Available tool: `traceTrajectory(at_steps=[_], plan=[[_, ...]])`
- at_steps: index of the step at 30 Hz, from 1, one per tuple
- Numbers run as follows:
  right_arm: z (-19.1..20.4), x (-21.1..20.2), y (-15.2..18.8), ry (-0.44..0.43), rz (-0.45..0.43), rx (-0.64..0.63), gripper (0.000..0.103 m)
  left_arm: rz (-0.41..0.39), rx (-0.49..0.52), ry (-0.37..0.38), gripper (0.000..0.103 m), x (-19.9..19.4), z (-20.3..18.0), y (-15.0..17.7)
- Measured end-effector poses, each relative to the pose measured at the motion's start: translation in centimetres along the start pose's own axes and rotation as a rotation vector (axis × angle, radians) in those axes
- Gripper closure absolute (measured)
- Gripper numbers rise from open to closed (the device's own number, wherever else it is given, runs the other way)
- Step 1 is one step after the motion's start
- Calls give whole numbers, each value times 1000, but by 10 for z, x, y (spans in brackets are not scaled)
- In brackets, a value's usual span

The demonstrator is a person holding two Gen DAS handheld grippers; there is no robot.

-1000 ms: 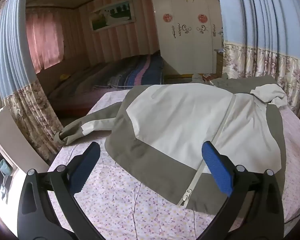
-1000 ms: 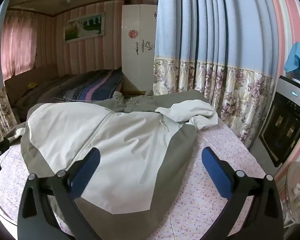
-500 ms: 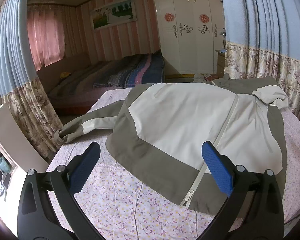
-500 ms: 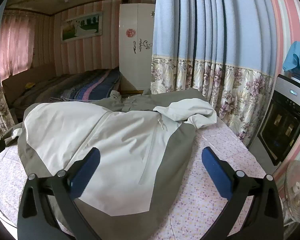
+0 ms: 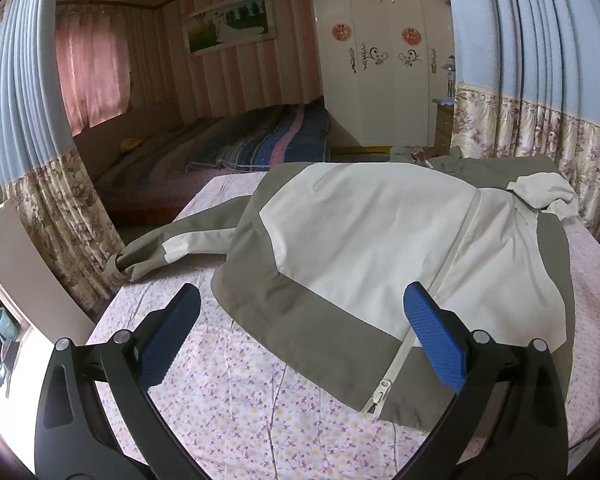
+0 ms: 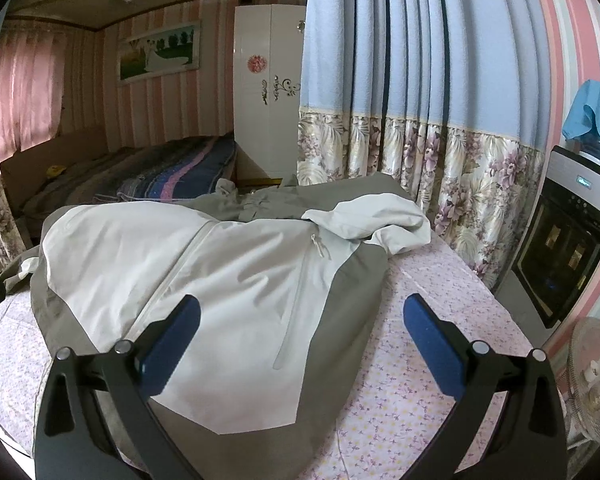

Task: Fold large clothes

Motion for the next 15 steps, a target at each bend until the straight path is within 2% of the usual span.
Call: traceTrajectory(at_steps=[15], plan=[[1,2,1,5,-2,-1,2,6,-1,-9,3,3,4,1]])
Point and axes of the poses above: each gripper's, at about its wrist camera, not at the fingertips, and x roughly the way its jaws point, z to its left, y to its underside, the point moved 5 cm from there along x, roughly the way its jaws point
